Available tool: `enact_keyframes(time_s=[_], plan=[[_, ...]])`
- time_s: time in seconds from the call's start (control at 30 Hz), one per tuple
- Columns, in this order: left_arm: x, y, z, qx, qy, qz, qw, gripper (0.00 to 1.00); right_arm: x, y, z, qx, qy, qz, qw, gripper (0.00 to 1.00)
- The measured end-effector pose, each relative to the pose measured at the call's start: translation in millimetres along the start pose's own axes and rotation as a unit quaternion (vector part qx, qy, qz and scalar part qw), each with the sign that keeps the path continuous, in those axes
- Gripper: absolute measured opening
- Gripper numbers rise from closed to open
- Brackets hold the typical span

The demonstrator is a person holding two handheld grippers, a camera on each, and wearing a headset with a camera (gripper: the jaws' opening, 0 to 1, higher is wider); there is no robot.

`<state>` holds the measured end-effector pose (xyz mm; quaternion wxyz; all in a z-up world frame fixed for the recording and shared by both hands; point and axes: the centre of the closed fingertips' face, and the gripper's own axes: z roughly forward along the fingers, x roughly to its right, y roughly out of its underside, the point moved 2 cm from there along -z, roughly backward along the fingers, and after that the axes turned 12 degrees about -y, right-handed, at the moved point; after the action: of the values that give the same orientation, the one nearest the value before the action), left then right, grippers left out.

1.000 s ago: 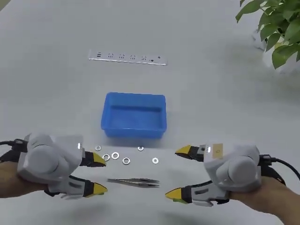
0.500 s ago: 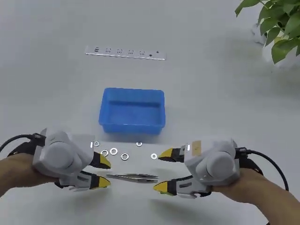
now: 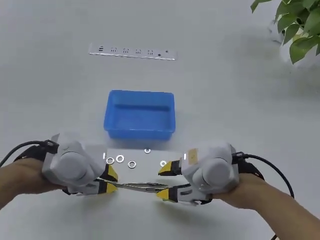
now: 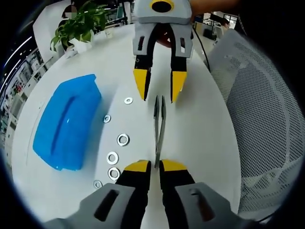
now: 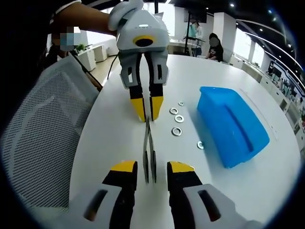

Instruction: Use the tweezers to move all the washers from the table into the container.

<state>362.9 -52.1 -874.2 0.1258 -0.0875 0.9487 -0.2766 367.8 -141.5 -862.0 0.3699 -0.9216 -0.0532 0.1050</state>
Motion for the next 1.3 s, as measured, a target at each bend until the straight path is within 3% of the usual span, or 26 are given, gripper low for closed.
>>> enact_keyframes(time_s=[0.17, 0.73, 1.3], plan=[[-2.4, 0.5, 0.6, -0.003, 0.0, 0.008, 1.0, 0.06, 0.4, -0.2, 5.6, -0.006, -0.005, -0.004, 1.0, 0.25], [-4.1, -2.6, -2.5, 0.002, -0.001, 0.023, 0.9997, 0.05, 4.3, -1.4, 15.4, -0.015, -0.008, -0.006, 0.9998, 0.19], [-7.7, -19.5, -18.5, 0.013, -0.004, 0.026, 0.9996, 0.05, 6.1, 0.8, 18.1, -0.029, -0.004, -0.012, 0.9995, 0.13]])
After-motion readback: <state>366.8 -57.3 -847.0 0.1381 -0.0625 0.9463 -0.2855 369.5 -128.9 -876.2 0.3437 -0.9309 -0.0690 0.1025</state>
